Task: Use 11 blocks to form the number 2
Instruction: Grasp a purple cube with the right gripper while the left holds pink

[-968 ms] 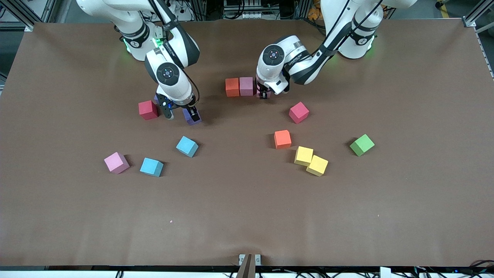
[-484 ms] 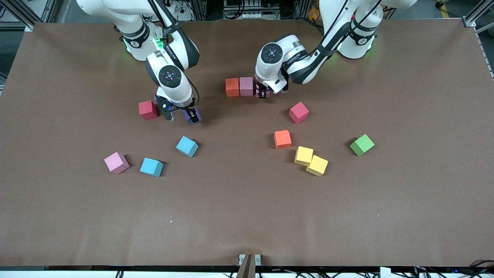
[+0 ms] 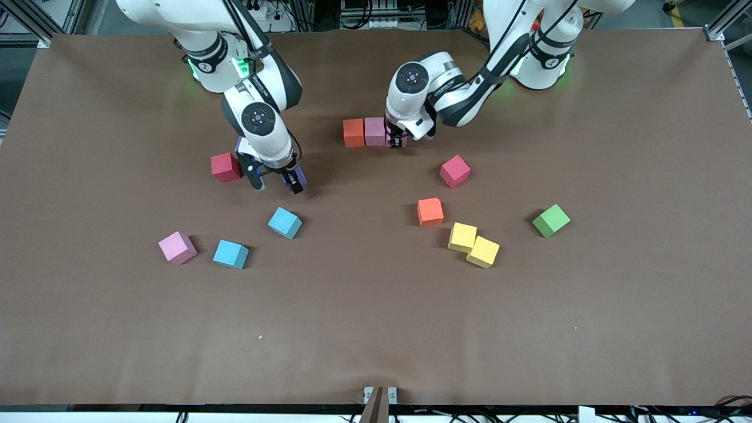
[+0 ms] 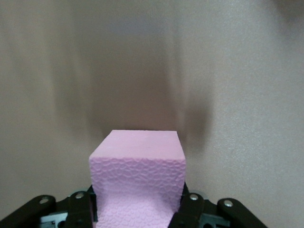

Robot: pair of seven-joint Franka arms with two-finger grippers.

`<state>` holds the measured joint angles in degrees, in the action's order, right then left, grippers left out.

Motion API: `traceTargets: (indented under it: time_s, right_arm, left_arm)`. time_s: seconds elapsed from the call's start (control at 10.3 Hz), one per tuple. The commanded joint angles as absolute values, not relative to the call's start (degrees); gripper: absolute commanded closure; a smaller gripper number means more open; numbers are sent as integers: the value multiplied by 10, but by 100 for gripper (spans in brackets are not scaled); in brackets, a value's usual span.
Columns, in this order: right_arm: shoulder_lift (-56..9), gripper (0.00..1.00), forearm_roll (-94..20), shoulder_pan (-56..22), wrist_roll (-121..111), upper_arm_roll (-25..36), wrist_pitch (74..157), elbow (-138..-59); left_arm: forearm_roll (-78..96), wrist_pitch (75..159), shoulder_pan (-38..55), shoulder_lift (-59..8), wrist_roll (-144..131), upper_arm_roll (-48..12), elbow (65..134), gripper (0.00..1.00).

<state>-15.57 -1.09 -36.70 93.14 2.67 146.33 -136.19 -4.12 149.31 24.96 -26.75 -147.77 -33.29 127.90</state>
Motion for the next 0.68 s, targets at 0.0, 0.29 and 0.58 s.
traceTargets:
  time_s: [0.0, 0.29, 0.58]
  right_arm:
    - [-157, 0, 1, -355, 903, 16, 1471, -1365]
    - [-158, 0, -3, -355, 842, 14, 1465, -1366]
    - [-157, 0, -7, -359, 843, 11, 1464, -1366]
  left_arm:
    - [-81, 1510, 253, -283, -1517, -334, 1278, 82]
    - [-120, 1516, 251, -296, -1549, -334, 1274, 81]
    - [-121, 1516, 251, -299, -1549, -335, 1274, 80]
